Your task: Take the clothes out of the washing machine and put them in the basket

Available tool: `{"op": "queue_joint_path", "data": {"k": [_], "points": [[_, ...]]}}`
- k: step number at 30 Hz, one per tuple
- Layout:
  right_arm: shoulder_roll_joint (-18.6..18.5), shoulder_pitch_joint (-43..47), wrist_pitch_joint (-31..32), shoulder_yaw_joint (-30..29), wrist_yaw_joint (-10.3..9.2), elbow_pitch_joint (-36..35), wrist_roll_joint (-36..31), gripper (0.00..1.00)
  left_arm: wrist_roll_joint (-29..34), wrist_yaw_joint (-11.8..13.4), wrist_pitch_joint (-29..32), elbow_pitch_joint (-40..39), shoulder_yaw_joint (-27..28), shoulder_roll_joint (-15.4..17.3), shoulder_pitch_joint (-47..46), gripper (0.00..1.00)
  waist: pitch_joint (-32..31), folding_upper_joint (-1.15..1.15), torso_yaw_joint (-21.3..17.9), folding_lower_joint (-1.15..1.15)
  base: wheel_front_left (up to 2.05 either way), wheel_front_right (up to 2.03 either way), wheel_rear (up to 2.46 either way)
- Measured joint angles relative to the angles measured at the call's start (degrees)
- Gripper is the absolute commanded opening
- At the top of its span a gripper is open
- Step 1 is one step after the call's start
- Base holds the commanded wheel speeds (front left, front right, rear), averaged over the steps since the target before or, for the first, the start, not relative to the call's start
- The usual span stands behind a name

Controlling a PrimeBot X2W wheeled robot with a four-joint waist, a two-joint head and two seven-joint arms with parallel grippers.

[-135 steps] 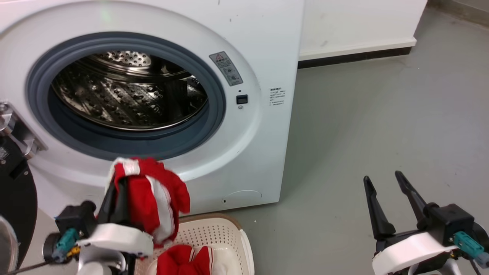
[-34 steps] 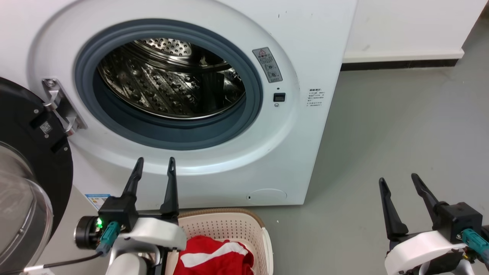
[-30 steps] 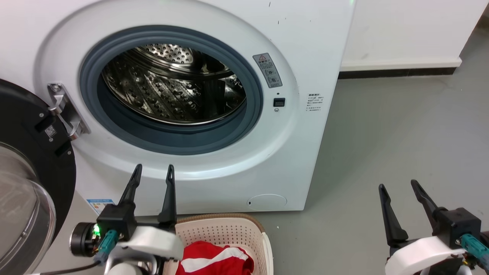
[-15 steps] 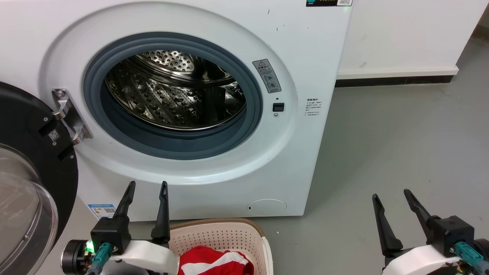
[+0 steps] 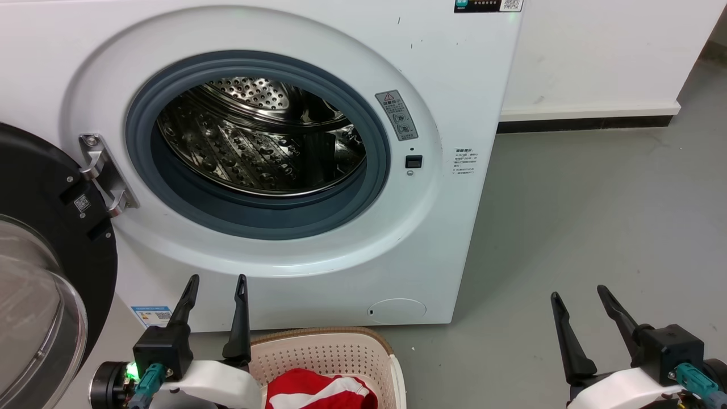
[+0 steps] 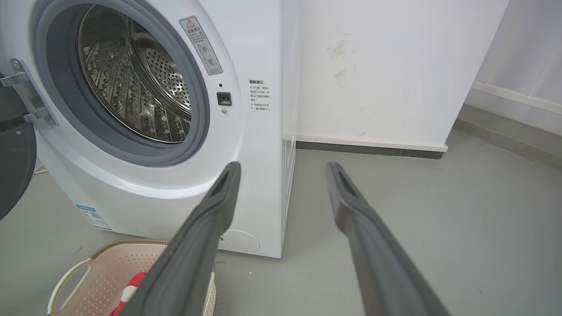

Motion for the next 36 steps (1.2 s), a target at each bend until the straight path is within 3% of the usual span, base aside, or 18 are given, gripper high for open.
{"op": "queue_joint_path", "data": {"k": [4, 5, 9, 21, 24, 36], "points": [[0.0, 0.0, 0.0, 0.0, 0.00, 0.1, 0.2, 1.00, -0.2, 0.1, 0.2, 0.0, -0.2, 0.0, 0.0, 1.00, -0.2, 0.00, 0.0, 0.00, 0.00, 0.00, 0.00], [0.0, 0.0, 0.0, 0.0, 0.00, 0.3, 0.2, 0.00, -0.3, 0.0, 0.2, 0.2, -0.1, 0.0, 0.1, 0.00, -0.2, 0.00, 0.0, 0.00, 0.00, 0.00, 0.00], [0.0, 0.3, 0.0, 0.1, 0.00, 2.0, 1.3, 0.00, -1.4, -0.1, 0.3, 2.0, -0.4, -0.3, 1.1, 0.00, -0.2, 0.00, 0.0, 0.00, 0.00, 0.00, 0.00], [-0.6, -0.4, -0.1, 0.1, 0.00, 5.5, 16.4, 0.00, -14.6, -1.6, 2.3, 4.1, 1.4, -1.0, 0.7, 0.00, 0.1, 0.00, 0.1, 0.00, 0.00, 0.00, 0.00], [-0.9, -1.8, -0.1, 0.1, -0.01, 7.0, 23.1, 0.00, -20.4, -2.5, 3.2, 5.1, 2.2, -1.4, -0.2, 0.00, 0.2, 0.00, 0.1, 0.00, 0.00, 0.00, 0.00], [-1.3, -3.7, -0.3, -0.1, -0.01, 9.3, 34.2, 0.00, -30.2, -3.9, 4.7, 6.5, 3.6, -1.8, -1.3, 0.00, 0.4, 0.00, 0.2, 0.00, 0.00, 0.00, 0.00]]}}
